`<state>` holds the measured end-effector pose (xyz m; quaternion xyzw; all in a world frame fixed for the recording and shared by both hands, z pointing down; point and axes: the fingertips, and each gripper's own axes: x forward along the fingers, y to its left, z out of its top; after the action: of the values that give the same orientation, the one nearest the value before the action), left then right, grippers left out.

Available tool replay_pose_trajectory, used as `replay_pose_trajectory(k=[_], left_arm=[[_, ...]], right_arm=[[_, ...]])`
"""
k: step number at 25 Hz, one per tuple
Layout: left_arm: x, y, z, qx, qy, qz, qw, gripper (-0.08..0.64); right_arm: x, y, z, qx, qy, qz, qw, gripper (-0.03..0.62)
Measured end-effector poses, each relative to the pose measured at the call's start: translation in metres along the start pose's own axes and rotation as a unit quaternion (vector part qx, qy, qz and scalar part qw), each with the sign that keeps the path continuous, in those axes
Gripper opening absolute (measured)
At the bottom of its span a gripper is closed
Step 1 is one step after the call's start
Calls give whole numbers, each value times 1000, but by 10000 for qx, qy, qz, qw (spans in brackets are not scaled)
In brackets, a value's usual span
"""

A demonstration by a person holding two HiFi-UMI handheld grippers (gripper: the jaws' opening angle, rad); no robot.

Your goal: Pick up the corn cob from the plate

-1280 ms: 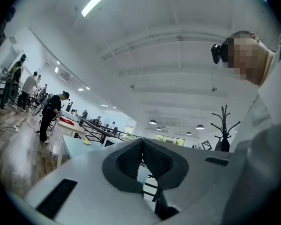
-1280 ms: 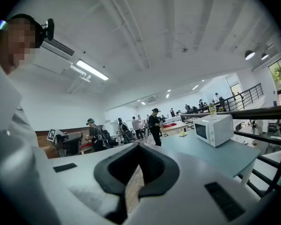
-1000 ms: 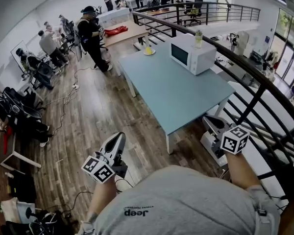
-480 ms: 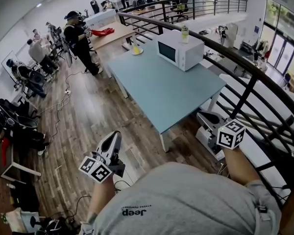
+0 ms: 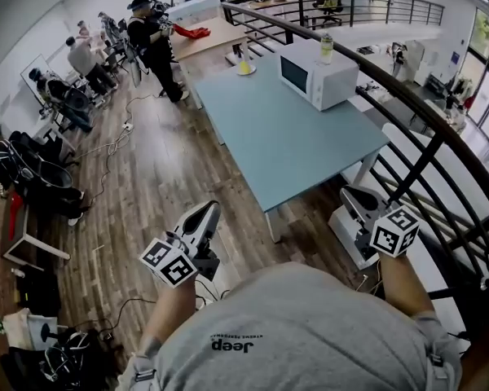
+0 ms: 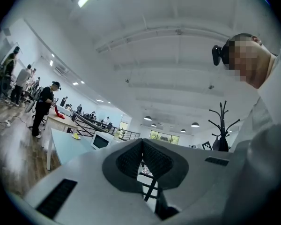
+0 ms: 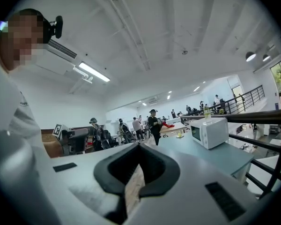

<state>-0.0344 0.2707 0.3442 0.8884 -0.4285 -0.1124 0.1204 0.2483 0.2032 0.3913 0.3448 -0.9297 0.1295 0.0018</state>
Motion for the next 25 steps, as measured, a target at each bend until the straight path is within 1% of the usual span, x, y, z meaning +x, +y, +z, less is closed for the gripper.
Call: replay_pose_trajectory(k=[3, 7, 9, 12, 15, 18, 21, 25], left_arm=[[13, -10, -8, -46, 85, 38, 9999, 18], [27, -18, -13, 5, 205, 89, 9998, 18], [32, -14, -15, 29, 264, 126, 9996, 18], [38, 3, -17, 22, 276, 168, 9995, 18], [47, 32, -19, -64, 224, 143, 9996, 18], [59, 71, -18, -158, 191, 29, 9997, 18], [73, 124, -8, -243, 114, -126, 9996, 18], [102, 207, 15, -236, 92, -416, 9988, 18]], right_arm=[[-4, -10, -3, 44, 8, 115, 9999, 9], [-1, -23, -7, 83, 0, 295, 9995, 9], [7, -28, -9, 115, 38, 342, 9993, 9], [26, -35, -14, 111, 132, 370, 9992, 9], [55, -44, -17, 66, 226, 350, 9991, 9], [90, -50, -15, -32, 311, 269, 9991, 9], [139, -57, -6, -172, 327, 151, 9992, 9], [215, -68, 9, -269, 310, -120, 9991, 9]])
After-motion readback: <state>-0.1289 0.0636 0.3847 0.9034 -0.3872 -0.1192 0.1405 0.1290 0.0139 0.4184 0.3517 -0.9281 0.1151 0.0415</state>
